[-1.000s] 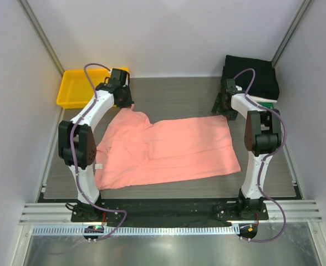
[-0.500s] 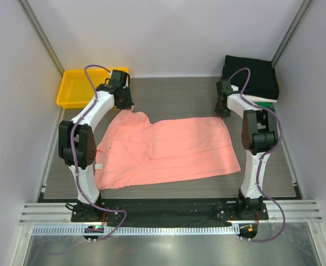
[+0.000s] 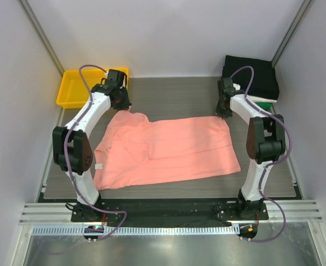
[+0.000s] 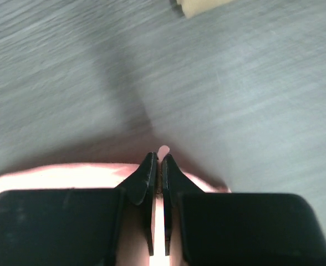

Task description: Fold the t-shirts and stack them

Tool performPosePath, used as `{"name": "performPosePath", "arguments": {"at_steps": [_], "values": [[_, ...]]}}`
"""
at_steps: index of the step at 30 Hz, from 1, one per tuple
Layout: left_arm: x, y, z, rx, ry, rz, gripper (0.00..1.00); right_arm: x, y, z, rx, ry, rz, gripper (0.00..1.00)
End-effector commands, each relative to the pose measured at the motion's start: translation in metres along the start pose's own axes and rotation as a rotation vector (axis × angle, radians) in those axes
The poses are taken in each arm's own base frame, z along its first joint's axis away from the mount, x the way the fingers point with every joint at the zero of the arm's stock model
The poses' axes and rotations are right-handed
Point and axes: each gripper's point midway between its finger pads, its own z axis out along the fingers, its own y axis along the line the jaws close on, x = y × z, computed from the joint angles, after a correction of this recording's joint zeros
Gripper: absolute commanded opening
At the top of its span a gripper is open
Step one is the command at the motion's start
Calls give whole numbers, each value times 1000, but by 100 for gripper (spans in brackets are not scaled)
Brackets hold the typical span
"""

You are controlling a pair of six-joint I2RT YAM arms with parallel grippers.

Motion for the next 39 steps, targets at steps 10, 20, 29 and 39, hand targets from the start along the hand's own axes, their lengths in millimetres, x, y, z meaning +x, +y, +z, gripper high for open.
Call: {"name": "performPosePath", "arguments": {"at_steps": [10, 20, 29, 39], "values": [[77, 48, -97, -18, -78, -71, 0, 32, -53, -75, 41, -111, 11, 1], [153, 77, -153, 3, -72, -163, 20, 54, -72, -90, 45, -144, 101, 11], [179, 80, -159, 42, -59, -222, 60, 32, -43, -114, -112, -167, 104, 85], [196, 85, -80, -78, 27, -336, 55, 104, 28, -73, -311, 6, -30, 80]]}}
